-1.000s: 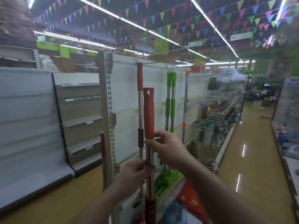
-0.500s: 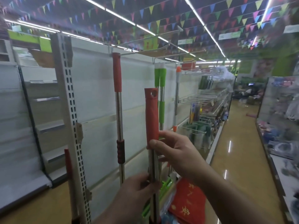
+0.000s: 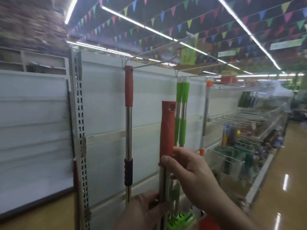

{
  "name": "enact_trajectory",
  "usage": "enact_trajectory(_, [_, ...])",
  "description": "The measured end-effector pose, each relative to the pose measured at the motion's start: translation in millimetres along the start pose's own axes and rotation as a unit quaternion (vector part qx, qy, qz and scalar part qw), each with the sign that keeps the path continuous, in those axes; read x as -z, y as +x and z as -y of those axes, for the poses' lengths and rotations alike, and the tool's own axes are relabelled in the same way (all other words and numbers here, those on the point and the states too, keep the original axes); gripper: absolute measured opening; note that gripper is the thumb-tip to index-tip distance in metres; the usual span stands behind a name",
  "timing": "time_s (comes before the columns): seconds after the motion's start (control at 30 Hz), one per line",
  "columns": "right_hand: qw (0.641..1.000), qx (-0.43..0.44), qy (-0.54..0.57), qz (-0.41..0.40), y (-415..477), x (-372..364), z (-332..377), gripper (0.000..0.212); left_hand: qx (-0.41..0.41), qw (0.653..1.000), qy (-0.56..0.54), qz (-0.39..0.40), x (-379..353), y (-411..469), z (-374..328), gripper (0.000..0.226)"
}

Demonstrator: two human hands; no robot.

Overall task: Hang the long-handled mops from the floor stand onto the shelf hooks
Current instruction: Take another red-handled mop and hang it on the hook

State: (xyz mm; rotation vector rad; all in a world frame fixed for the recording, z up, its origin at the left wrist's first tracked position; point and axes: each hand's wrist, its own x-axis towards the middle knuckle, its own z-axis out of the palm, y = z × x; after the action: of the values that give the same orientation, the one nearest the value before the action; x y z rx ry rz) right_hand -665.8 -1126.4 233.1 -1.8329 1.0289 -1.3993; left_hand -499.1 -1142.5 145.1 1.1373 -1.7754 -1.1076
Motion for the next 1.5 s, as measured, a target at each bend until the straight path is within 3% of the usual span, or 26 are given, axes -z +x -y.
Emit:
enact_trajectory(0.07, [0.999, 0.012, 0.018, 0.024, 4.9, 13.3, -4.1, 0.026, -0.001, 0.999, 0.034, -0.037, -10.0, 3.5, -7.7, 0.012])
enact_trajectory(0.2, [0.996, 0.032, 0.041, 0.076, 15.7, 42.2, -12.6, 0.013, 0.017, 0.992, 0.063, -0.104, -34.9, 3.4, -30.6, 0.008])
enact_trajectory(0.3, [0.991, 0.046, 0.058, 0.110, 25.0, 58.6, -14.6, 0.004, 0.030, 0.982, 0.093, -0.159, -48.7, 3.0, -42.0, 0.029])
enact_trajectory(0.53, [0.984, 0.060, 0.045, 0.161, 43.7, 79.0, -3.1, 0.011, 0.077, 0.950, 0.200, -0.227, -61.9, 2.4, -70.0, 0.028])
enact_trajectory(0.73, [0.981, 0.071, 0.036, 0.176, 56.6, 86.2, 12.0, 0.016, 0.073, 0.942, 0.224, -0.238, -64.0, 5.4, -90.5, 0.030])
enact_trajectory(0.9, [0.980, 0.090, 0.029, 0.173, 67.7, 94.2, 20.4, 0.015, 0.076, 0.951, 0.162, -0.253, -65.7, 15.4, -105.4, 0.063])
enact_trajectory(1.13, [0.980, 0.103, 0.020, 0.167, 79.7, 100.4, 32.9, 0.016, 0.040, 0.944, 0.177, -0.277, -59.5, 26.6, -114.1, 0.034])
enact_trajectory(1.5, [0.978, 0.128, 0.000, 0.165, 99.9, 97.4, 49.0, 0.023, 0.013, 0.920, 0.236, -0.313, -48.6, 28.6, -134.6, 0.051])
